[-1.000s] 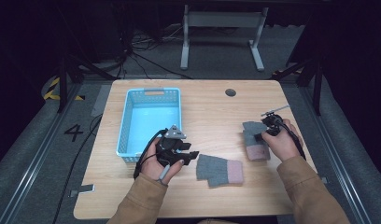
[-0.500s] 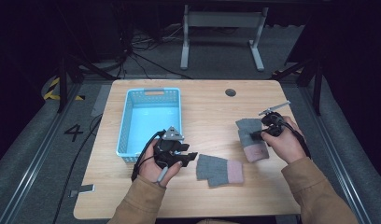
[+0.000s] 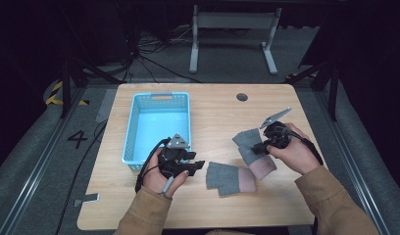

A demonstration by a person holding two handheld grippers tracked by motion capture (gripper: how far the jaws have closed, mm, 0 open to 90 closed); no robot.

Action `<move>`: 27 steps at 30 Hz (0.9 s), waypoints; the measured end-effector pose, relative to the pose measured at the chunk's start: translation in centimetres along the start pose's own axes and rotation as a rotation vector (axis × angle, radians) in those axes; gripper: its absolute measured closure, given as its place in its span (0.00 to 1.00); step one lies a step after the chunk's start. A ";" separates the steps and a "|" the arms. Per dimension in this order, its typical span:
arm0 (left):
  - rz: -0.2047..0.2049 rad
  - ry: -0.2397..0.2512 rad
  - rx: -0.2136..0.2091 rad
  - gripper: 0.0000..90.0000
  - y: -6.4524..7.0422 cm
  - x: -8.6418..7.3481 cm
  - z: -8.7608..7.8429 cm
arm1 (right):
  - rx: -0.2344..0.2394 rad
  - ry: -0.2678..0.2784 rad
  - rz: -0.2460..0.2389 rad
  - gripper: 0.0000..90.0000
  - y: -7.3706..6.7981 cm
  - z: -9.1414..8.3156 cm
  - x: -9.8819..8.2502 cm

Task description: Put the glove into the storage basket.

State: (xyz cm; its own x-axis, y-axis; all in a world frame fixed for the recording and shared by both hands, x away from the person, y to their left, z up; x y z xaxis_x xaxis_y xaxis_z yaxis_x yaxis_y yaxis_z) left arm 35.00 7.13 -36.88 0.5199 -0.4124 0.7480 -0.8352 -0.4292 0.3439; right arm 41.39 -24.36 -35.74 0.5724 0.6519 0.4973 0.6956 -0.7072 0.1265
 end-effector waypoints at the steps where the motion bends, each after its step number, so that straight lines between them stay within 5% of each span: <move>1: 0.000 0.000 -0.002 0.62 0.0 0.0 0.0 | 0.008 0.002 -0.014 0.95 -0.3 0.0 0.1; 13: 0.007 -0.011 -0.013 0.62 0.1 0.3 0.5 | 0.097 -0.021 -0.166 0.95 -3.8 1.3 0.6; 27: 0.000 -0.040 -0.012 0.63 -0.1 0.1 1.2 | 0.166 -0.076 -0.302 0.95 -5.8 3.5 0.3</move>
State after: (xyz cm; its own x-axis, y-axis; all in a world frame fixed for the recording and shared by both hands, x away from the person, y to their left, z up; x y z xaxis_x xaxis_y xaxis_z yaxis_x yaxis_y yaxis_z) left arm 35.34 6.17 -37.54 0.5264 -0.4445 0.7248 -0.8373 -0.4192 0.3511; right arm 39.02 -19.06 -39.35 0.3560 0.8481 0.3925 0.8962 -0.4288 0.1136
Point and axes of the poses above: each handheld gripper's, and its own axes: z roughly forward along the jaws, x roughly out of its top, y roughly to its right, the point moved 1 cm from there along z, roughly forward along the jaws, and after that the axes turned 13 degrees about -x, right-handed, at the moved point
